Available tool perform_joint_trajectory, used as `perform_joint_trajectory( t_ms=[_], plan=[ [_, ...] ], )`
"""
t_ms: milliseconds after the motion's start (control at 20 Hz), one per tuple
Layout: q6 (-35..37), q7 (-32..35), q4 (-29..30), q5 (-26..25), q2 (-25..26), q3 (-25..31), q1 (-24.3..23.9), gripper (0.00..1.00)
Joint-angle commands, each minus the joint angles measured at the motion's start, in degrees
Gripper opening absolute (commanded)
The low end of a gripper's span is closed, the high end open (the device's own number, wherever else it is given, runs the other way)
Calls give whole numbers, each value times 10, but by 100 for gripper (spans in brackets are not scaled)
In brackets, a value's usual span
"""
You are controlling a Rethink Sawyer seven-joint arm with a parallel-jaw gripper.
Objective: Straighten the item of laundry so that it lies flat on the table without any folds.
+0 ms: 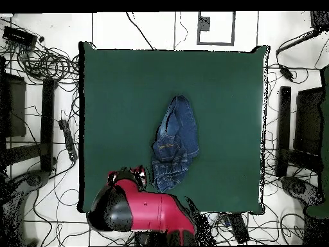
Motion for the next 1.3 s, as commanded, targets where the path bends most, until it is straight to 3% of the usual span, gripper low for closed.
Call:
perform_joint_trajectory(
  t_ms=[50,450,750,1300],
  plan=[
    [-60,169,27,43,106,15,33,100],
    [-155,177,2,57,205,35,27,100],
    [-155,154,-44,67,256,50,9,100],
    [-86,157,-69,127,230,7,42,100]
  ],
)
